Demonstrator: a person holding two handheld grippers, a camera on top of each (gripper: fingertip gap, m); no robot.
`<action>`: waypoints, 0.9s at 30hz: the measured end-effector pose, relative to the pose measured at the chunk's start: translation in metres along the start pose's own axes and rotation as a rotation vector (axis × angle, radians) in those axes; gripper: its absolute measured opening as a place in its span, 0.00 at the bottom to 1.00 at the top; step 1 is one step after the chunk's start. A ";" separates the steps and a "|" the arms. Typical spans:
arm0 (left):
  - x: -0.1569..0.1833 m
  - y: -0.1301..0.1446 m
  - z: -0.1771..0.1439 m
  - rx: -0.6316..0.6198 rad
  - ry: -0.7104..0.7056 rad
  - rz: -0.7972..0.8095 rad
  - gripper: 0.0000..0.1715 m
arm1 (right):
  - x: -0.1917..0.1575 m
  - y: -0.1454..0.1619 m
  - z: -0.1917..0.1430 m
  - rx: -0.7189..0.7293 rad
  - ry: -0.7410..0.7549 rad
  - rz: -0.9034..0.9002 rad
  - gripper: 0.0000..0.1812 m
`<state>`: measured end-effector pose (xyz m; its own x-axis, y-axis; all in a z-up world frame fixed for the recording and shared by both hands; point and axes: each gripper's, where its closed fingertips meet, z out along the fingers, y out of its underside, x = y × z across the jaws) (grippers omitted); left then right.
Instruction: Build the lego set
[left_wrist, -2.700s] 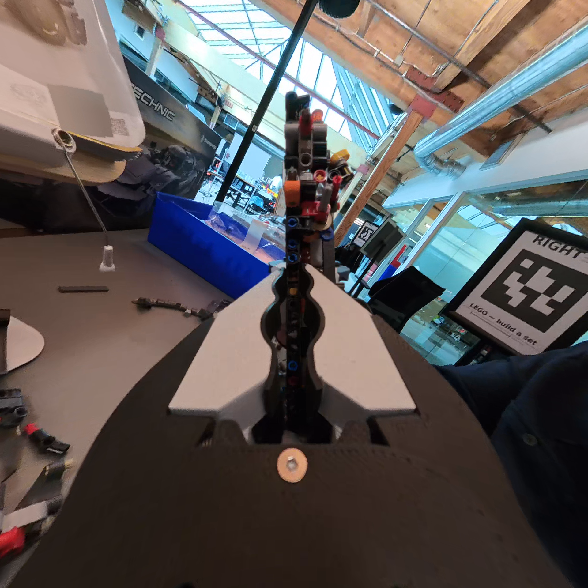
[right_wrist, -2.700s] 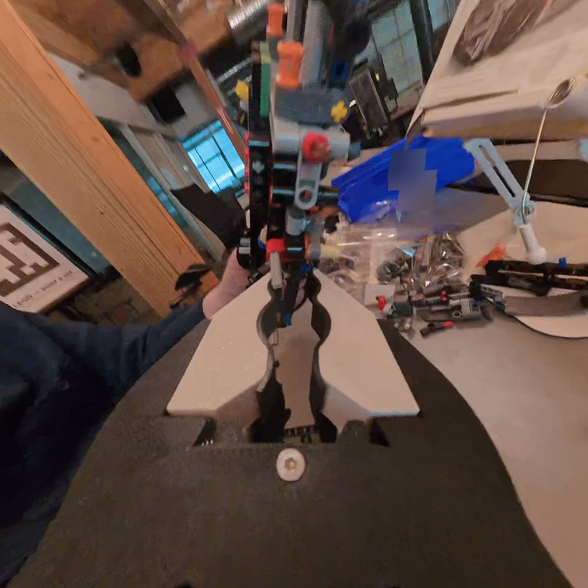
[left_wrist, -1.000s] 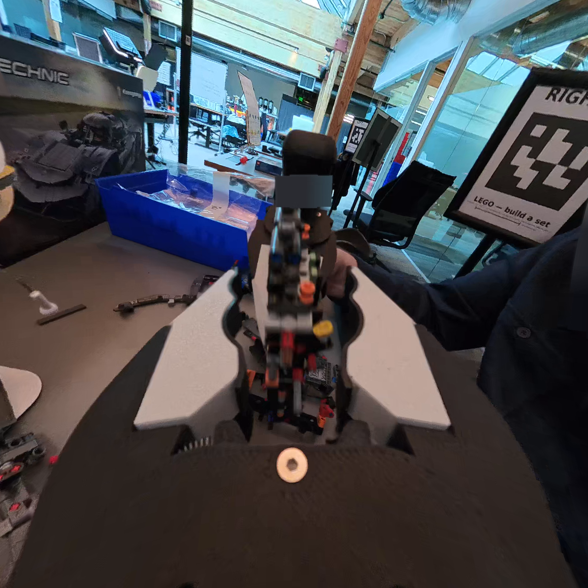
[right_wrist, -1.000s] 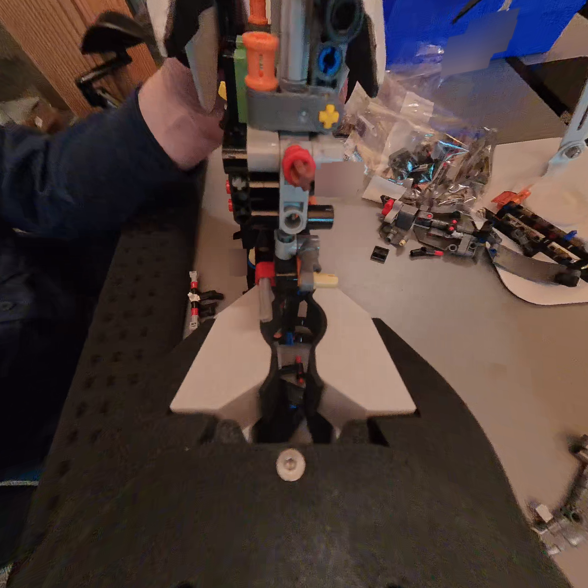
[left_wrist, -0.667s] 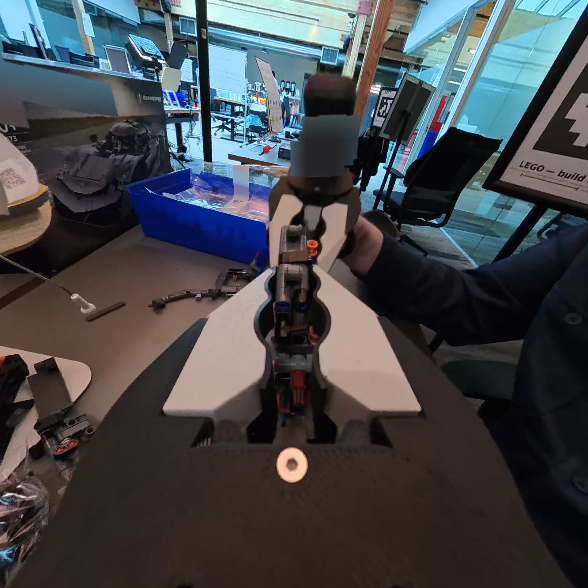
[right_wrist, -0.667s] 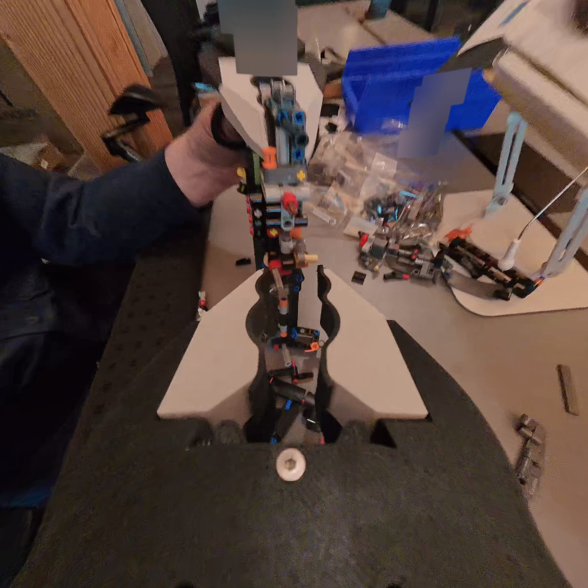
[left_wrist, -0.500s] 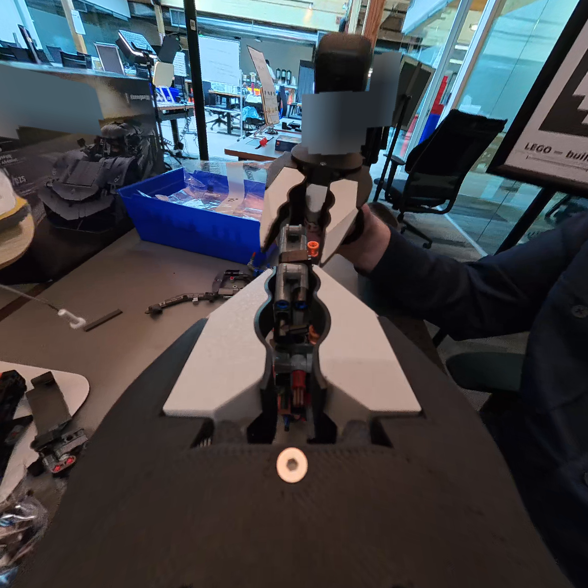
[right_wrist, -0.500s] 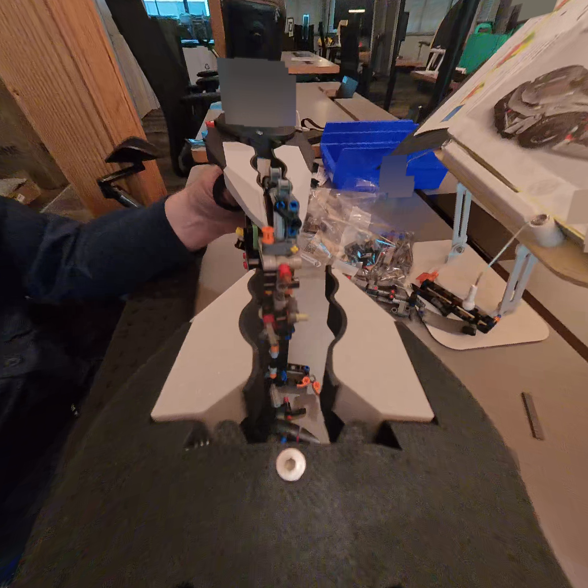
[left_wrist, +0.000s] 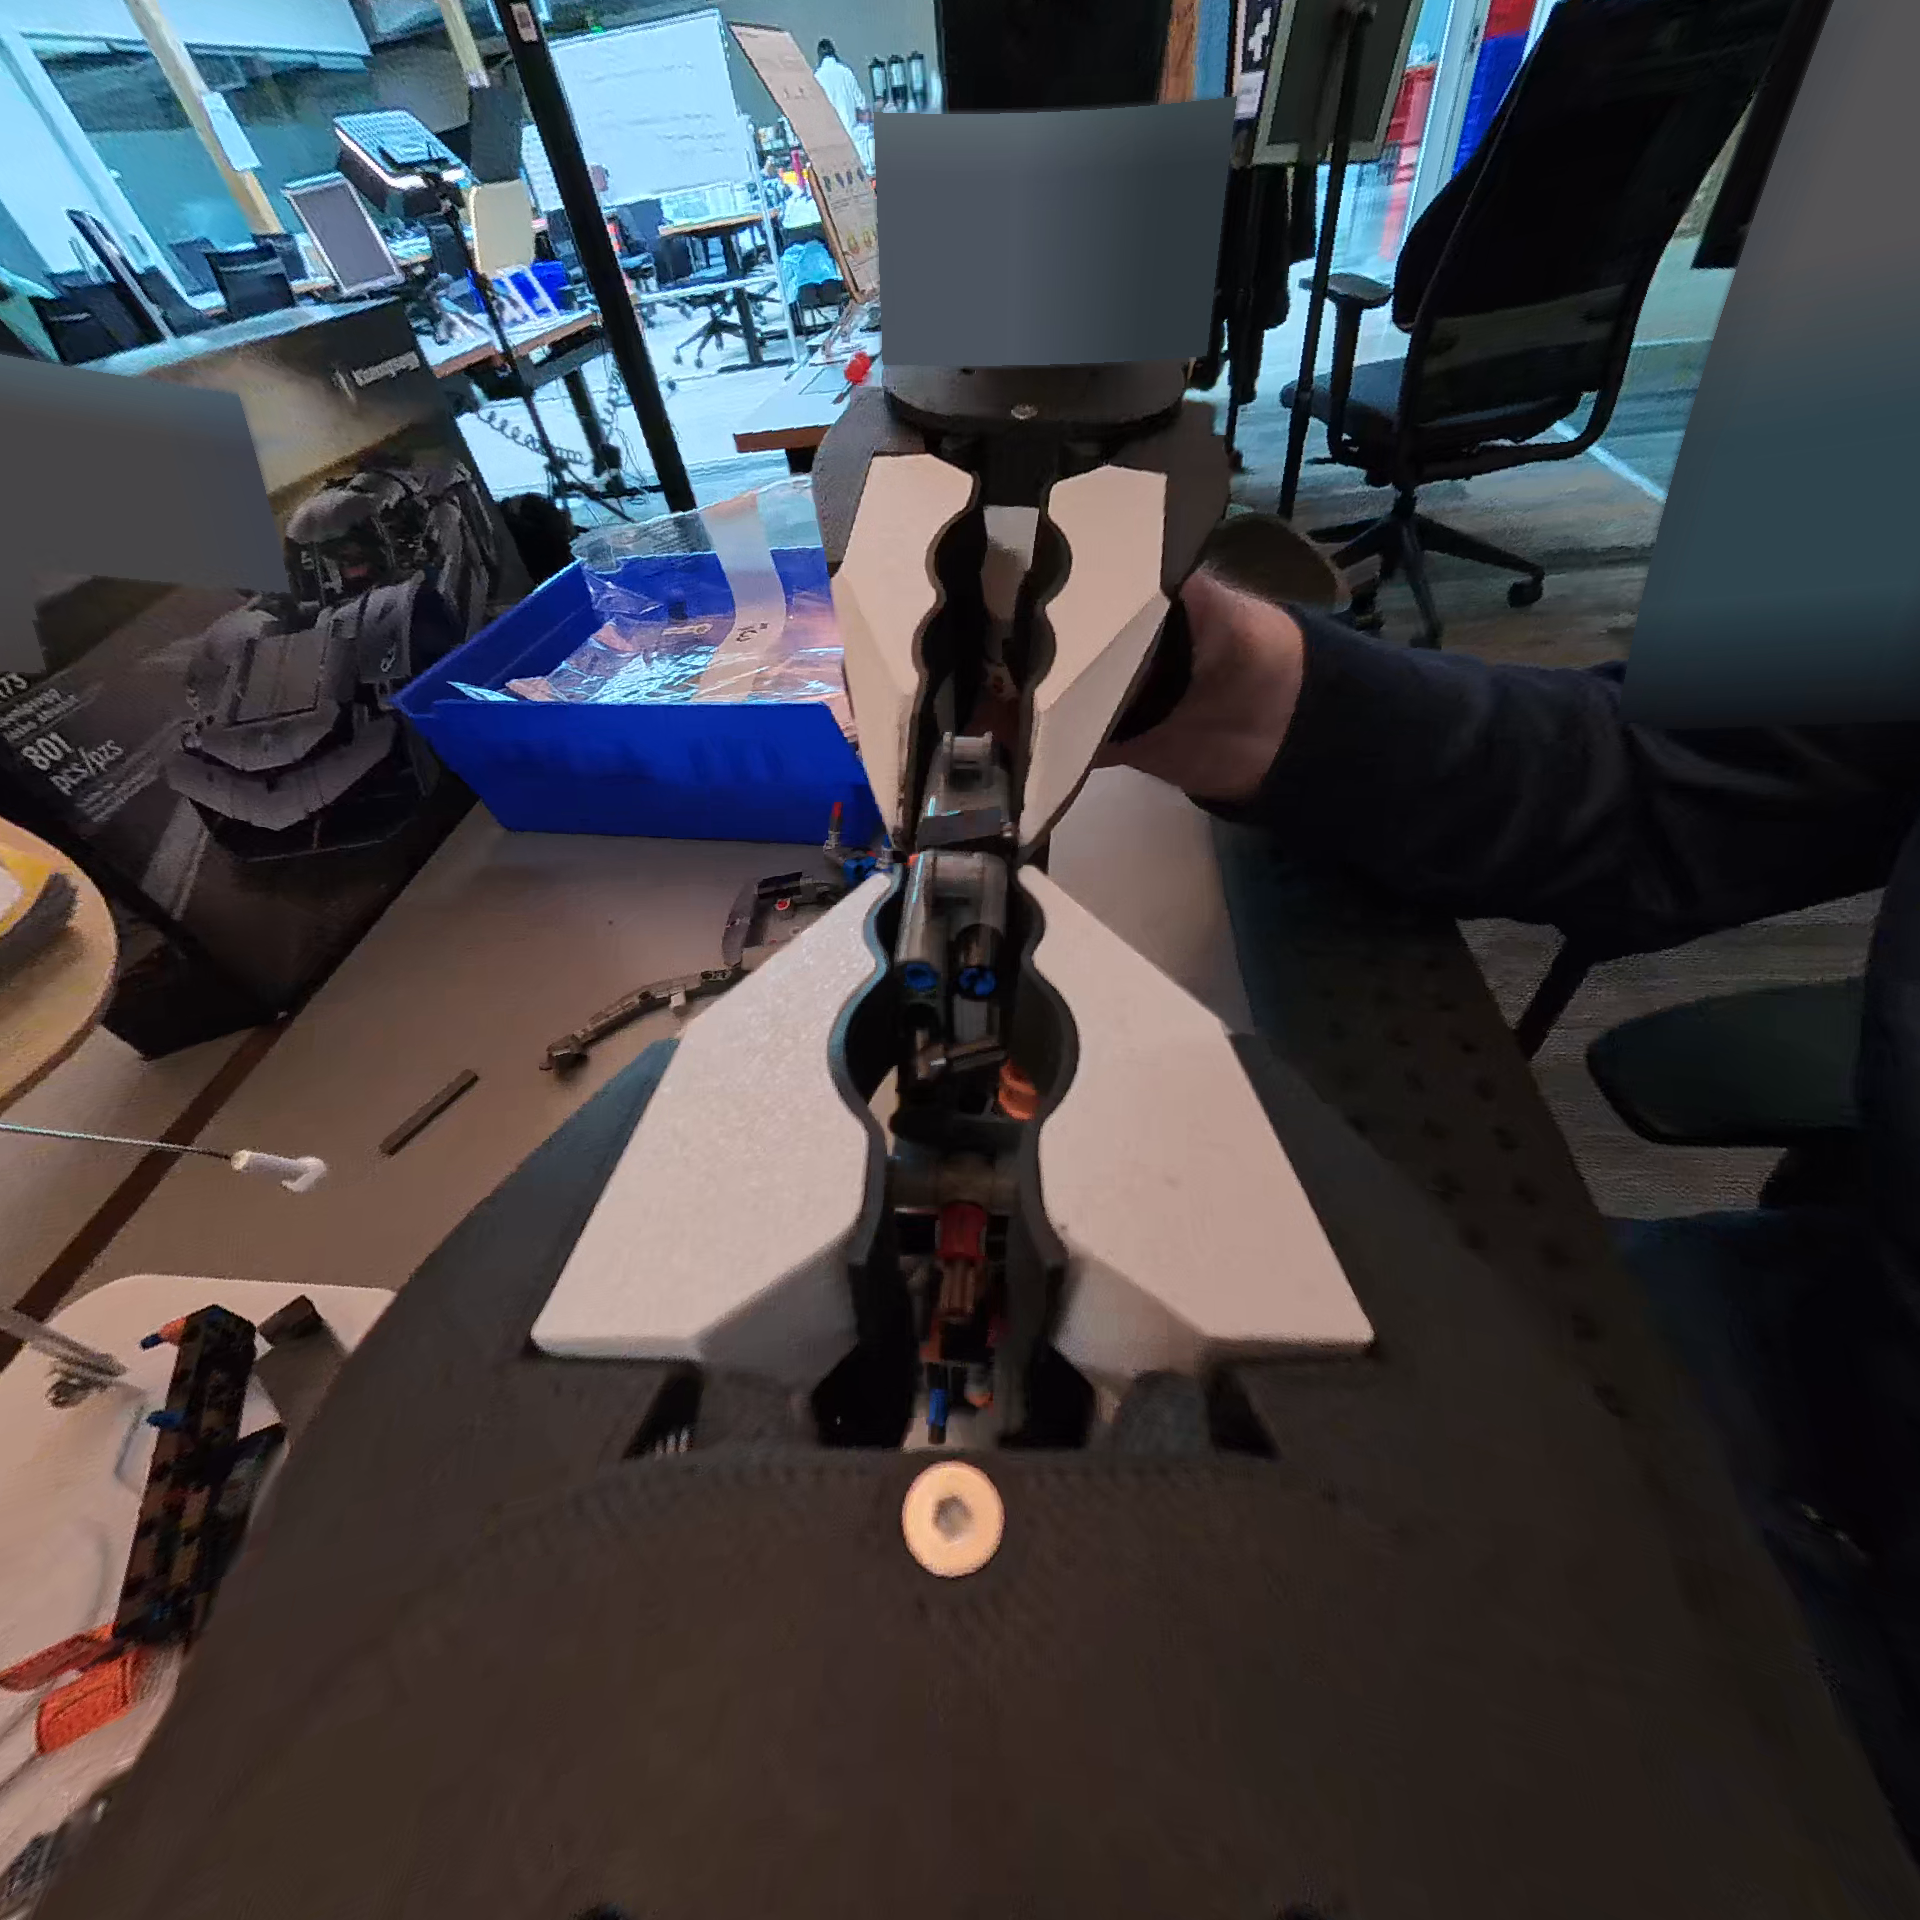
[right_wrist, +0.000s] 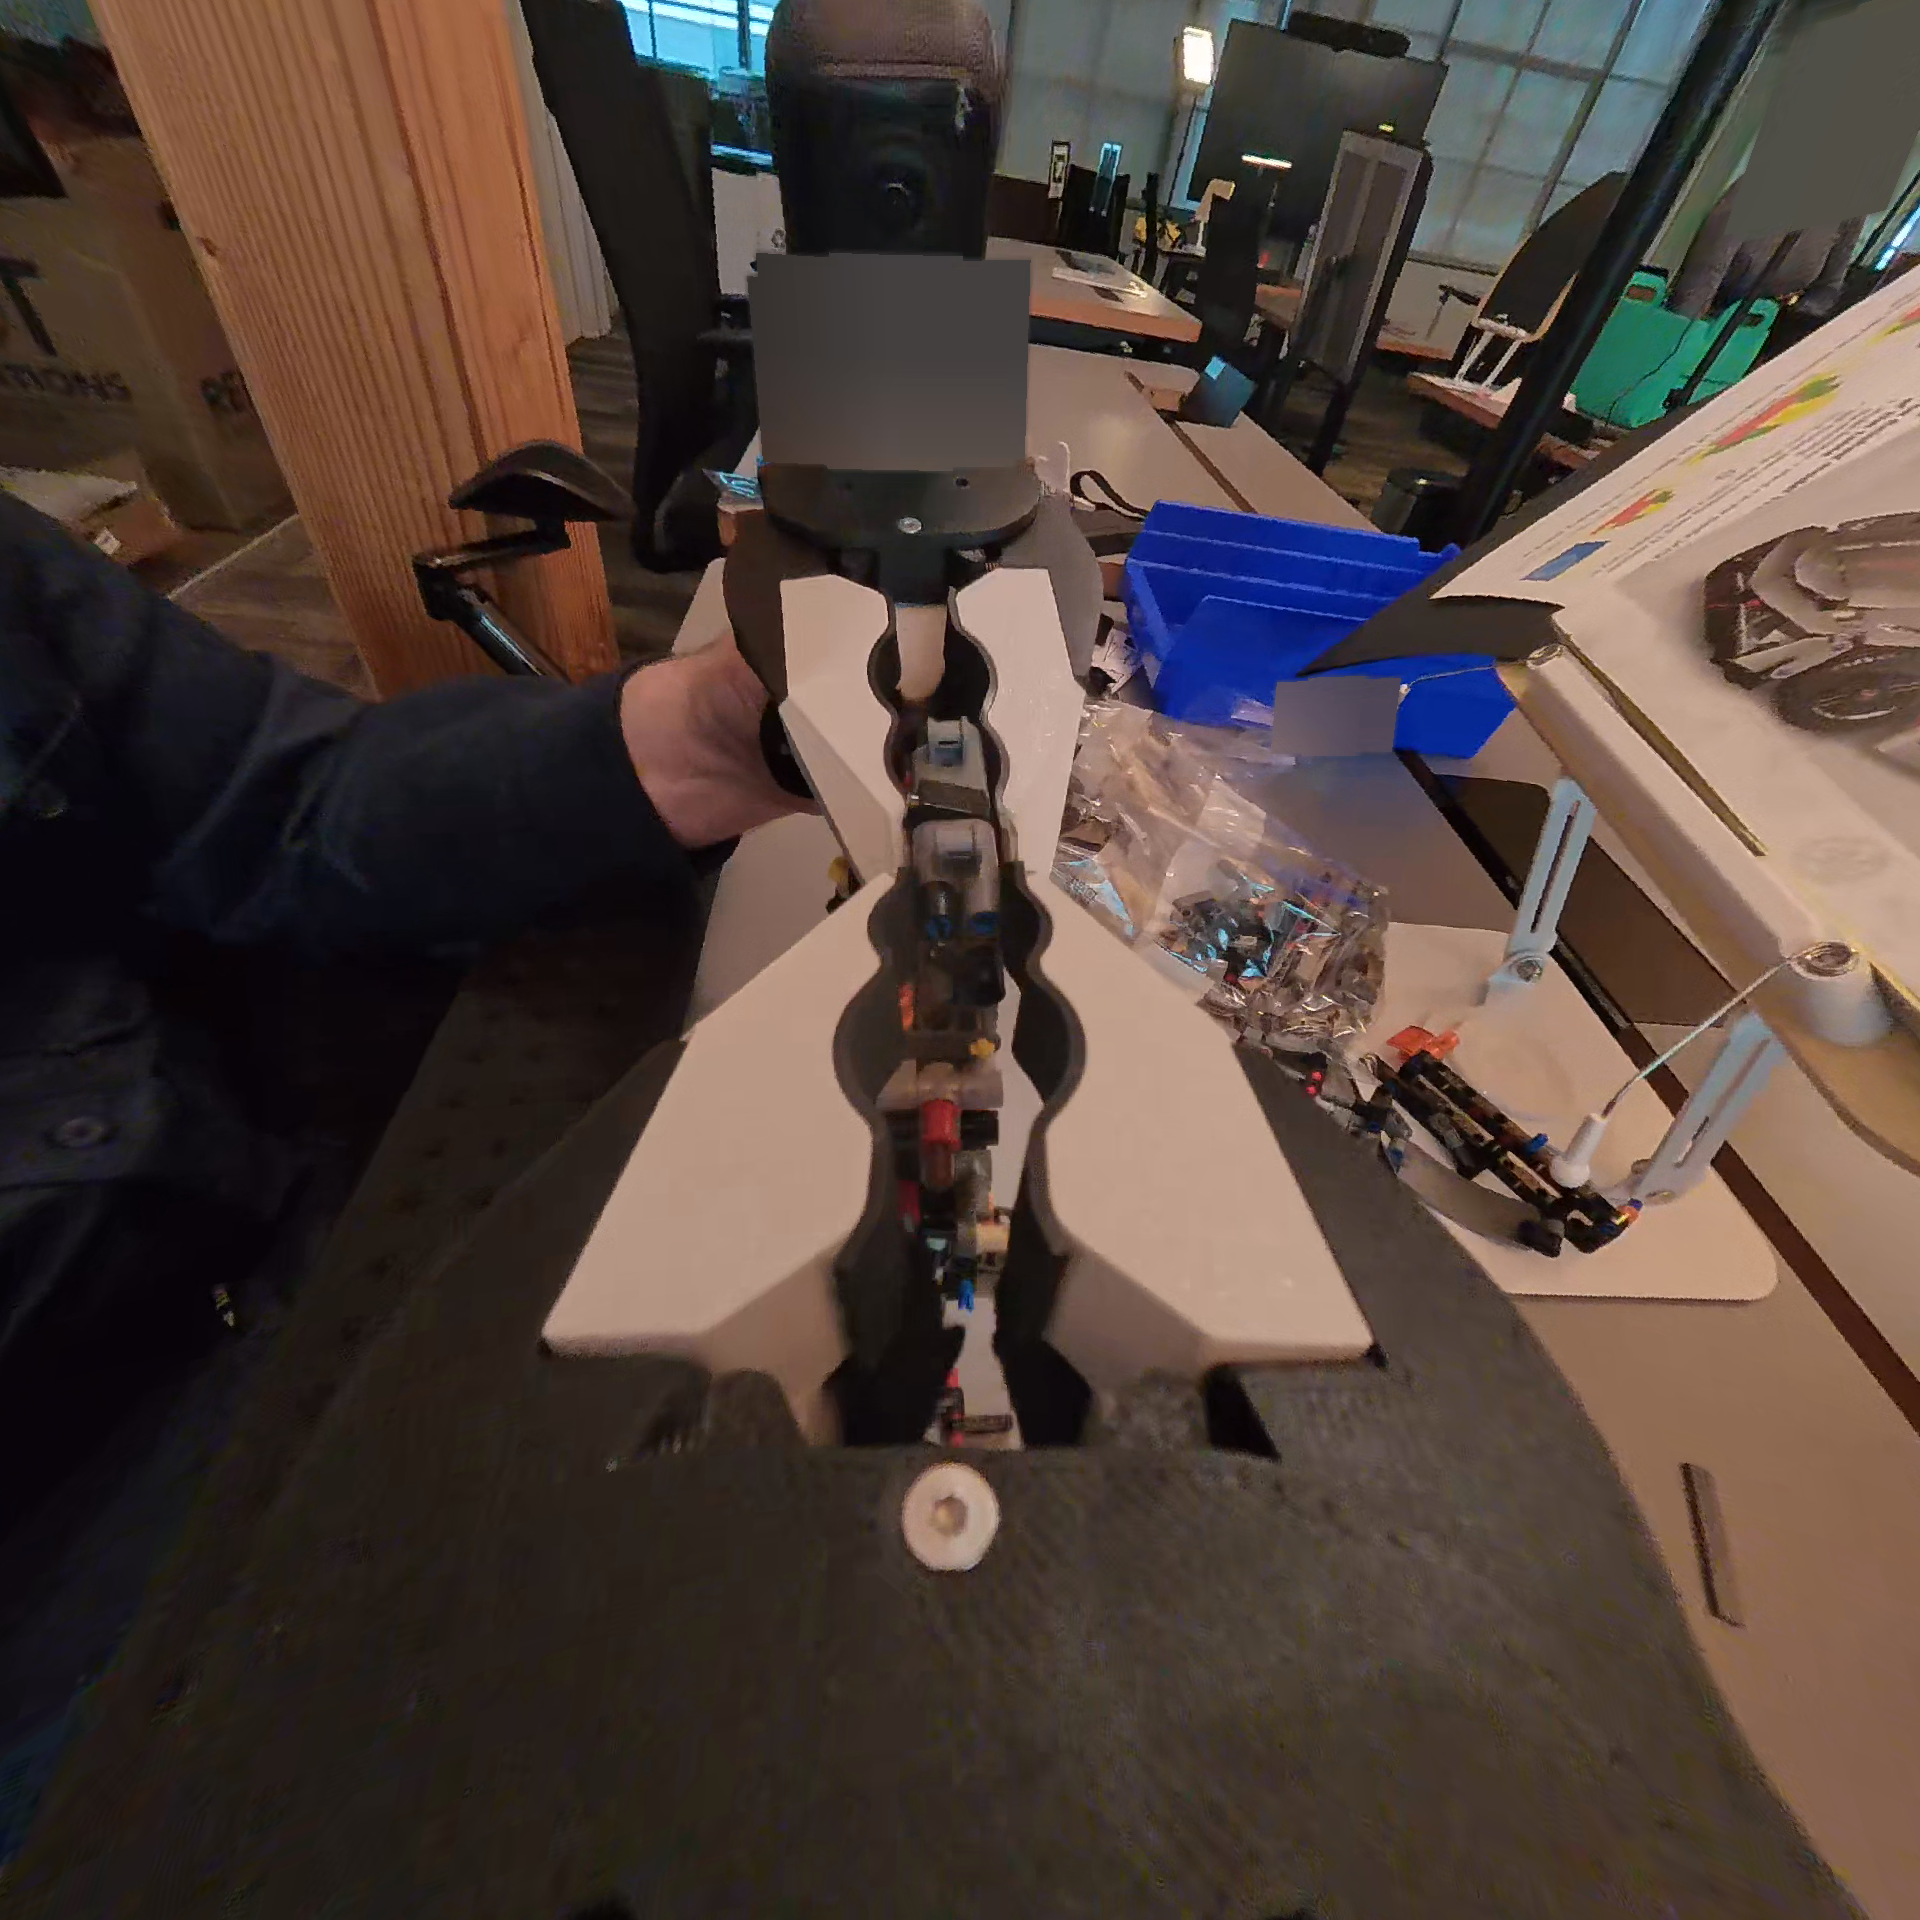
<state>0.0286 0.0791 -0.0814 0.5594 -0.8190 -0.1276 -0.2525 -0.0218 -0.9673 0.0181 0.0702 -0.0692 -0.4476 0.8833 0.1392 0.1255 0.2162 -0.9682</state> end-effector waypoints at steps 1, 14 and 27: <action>0.001 0.000 0.000 0.005 0.001 0.001 0.08 | -0.002 0.000 0.000 -0.006 -0.002 -0.008 0.08; 0.011 0.005 0.003 -0.021 0.017 0.087 0.08 | -0.013 0.014 -0.007 -0.064 -0.014 -0.074 0.07; -0.008 0.004 0.000 0.028 -0.014 0.041 0.08 | 0.008 0.016 0.000 -0.029 0.048 0.034 0.08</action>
<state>0.0232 0.0851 -0.0841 0.5602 -0.8108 -0.1699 -0.2533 0.0276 -0.9670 0.0168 0.0806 -0.0839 -0.4001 0.9090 0.1168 0.1659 0.1971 -0.9662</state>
